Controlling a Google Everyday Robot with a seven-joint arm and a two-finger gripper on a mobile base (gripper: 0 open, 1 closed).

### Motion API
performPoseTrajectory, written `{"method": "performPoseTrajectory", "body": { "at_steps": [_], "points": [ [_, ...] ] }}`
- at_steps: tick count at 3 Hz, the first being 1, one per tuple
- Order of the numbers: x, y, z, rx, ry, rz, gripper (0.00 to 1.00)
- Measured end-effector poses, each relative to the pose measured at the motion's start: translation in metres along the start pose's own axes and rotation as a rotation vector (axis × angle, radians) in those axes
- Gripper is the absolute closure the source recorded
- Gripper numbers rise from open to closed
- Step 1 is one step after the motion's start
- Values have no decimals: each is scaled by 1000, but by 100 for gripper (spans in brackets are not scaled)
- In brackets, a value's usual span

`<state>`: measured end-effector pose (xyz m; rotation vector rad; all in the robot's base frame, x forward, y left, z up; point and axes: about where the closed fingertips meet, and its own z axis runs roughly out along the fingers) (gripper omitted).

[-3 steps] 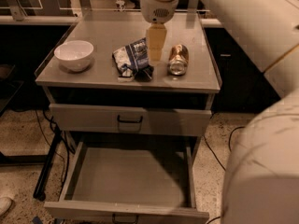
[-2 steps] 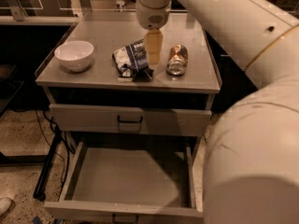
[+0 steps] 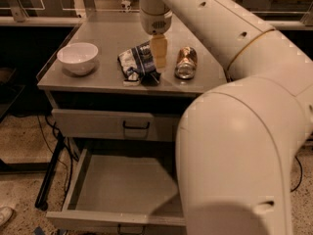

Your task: Place blue chip bag into middle drawer

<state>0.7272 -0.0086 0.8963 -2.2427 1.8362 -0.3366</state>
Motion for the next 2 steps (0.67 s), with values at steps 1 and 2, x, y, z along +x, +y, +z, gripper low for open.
{"method": "performPoseTrajectory", "body": {
  "at_steps": [1,2],
  "points": [
    [3,-12,27,-30,-1,24,0],
    [4,-11,45,-62,-17,72,0]
  ]
}}
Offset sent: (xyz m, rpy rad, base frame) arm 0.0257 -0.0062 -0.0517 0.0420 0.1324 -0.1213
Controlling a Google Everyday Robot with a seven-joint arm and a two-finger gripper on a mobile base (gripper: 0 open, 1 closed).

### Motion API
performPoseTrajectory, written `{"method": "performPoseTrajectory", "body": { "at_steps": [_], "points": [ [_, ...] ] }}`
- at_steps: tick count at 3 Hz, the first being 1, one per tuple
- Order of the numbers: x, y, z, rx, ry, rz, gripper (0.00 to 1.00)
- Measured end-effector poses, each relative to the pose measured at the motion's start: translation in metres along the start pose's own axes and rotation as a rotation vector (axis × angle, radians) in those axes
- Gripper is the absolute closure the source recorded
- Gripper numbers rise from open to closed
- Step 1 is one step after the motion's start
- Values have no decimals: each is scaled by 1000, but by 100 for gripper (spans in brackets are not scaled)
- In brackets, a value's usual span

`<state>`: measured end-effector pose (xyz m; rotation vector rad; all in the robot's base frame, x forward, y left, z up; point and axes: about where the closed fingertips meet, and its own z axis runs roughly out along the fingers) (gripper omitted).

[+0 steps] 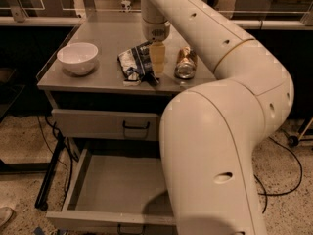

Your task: Place blue chip bag into middle drawer

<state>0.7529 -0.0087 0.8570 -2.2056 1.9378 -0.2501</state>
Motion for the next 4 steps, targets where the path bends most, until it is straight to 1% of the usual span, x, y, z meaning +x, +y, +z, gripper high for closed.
{"method": "performPoseTrajectory", "body": {
  "at_steps": [1,3,4],
  "points": [
    [1,12,16,-36,-43,81,0],
    [0,10,20,-31,-46,89,51],
    [0,10,20,-31,-46,89,72]
  ]
}}
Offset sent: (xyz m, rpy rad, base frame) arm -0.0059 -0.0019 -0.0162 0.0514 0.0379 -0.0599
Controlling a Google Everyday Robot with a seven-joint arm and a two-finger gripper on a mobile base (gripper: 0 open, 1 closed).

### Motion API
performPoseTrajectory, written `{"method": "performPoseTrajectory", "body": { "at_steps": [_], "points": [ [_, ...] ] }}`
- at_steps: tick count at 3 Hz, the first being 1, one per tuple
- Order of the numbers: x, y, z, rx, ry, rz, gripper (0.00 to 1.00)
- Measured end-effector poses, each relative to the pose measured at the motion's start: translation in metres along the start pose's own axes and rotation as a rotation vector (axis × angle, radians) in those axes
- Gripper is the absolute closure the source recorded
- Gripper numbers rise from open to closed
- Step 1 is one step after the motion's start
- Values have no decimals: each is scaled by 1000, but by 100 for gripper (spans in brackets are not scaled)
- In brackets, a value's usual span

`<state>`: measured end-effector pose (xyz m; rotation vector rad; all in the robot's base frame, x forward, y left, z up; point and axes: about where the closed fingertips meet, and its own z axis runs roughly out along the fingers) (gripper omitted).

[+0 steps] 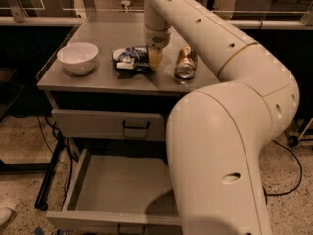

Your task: Place blue chip bag into middle drawer

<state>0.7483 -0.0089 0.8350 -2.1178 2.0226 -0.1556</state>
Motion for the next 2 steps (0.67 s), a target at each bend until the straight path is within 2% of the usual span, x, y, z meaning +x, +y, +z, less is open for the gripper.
{"method": "performPoseTrajectory", "body": {
  "at_steps": [1,2],
  "points": [
    [1,-2,-20,57,-11,9,96],
    [2,-2,-55,131,-34,20,100]
  ]
}}
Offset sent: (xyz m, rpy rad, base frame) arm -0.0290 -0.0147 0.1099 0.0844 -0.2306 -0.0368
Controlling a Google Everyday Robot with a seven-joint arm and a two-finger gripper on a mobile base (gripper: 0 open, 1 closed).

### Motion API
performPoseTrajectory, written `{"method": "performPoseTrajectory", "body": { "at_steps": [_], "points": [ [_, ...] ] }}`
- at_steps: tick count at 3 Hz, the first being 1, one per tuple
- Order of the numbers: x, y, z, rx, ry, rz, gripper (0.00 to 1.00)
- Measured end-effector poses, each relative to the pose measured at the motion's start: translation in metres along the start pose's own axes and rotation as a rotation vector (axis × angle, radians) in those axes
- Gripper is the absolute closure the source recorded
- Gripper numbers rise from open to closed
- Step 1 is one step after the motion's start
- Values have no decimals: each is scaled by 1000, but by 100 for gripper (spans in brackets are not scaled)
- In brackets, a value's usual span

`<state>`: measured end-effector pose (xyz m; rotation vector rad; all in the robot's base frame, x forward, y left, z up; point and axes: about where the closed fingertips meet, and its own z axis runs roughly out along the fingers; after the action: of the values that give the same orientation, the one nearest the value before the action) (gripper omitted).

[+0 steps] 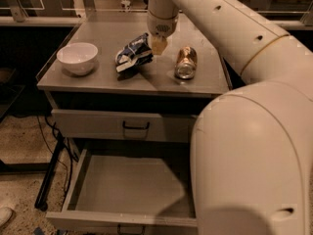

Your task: Place blue chip bag into middle drawer

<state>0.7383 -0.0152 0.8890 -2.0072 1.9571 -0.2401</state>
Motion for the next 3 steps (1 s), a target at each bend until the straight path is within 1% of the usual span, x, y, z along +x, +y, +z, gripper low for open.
{"method": "performPoseTrajectory", "body": {
  "at_steps": [1,2,3],
  "points": [
    [3,-4,-40,95,-34,15,100],
    [7,-6,-70,168,-57,19,100],
    [6,-6,-73,173,-59,19,100]
  ]
}}
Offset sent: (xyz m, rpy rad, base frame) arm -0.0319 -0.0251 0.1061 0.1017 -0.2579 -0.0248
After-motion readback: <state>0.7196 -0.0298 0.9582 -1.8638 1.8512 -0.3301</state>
